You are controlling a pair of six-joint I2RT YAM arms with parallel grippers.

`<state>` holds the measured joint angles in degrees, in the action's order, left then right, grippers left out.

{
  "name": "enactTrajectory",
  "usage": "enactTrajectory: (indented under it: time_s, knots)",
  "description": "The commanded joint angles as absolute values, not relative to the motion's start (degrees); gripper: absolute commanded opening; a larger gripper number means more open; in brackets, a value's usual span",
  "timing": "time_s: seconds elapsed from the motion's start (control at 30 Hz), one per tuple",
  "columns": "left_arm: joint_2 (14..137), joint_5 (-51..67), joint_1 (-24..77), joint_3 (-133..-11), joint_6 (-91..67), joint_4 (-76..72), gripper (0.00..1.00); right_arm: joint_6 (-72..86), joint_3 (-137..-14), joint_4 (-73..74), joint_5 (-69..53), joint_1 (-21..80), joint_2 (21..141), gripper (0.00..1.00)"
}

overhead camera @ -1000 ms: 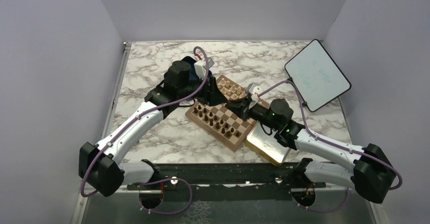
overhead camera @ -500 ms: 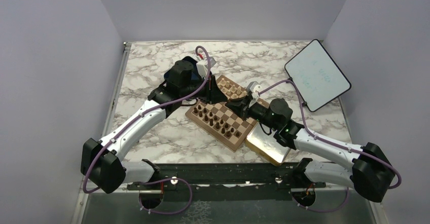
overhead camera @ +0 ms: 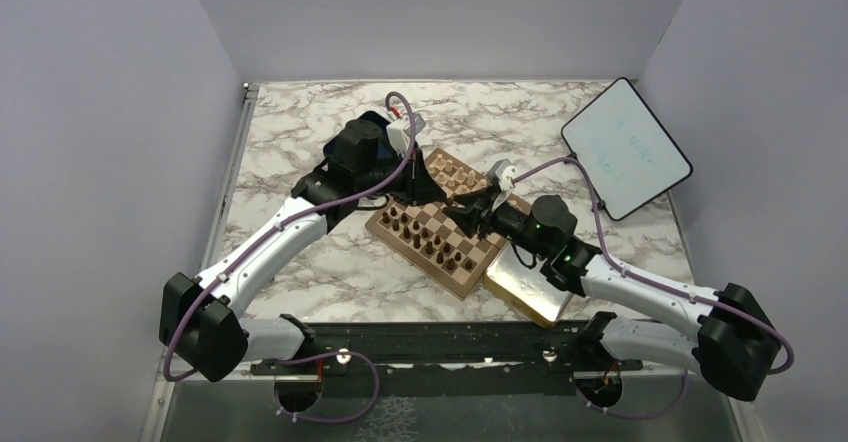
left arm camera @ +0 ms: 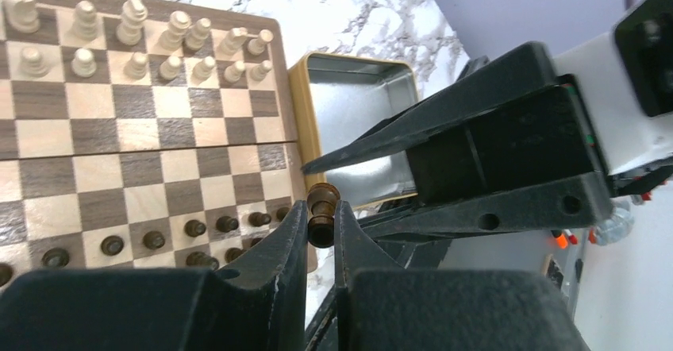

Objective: Set up the chess pieces on the board
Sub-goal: Place the chess piece on the chessboard.

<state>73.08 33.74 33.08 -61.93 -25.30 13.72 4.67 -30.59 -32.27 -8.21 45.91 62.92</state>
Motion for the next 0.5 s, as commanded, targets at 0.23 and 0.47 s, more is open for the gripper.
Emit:
enactTrajectory:
  time_s: [0.23,0.47]
  knots:
    - [71.79,26.02,33.43,-64.73,-19.35,23.46,0.01,21.3,-26.77,-20.85,6.19,45.94,50.61,0.64]
    - [71.53,18.49,38.15,-65.83,-17.58,27.85,0.01,25.89,-34.72,-1.48,16.56,45.92,53.35,0.71]
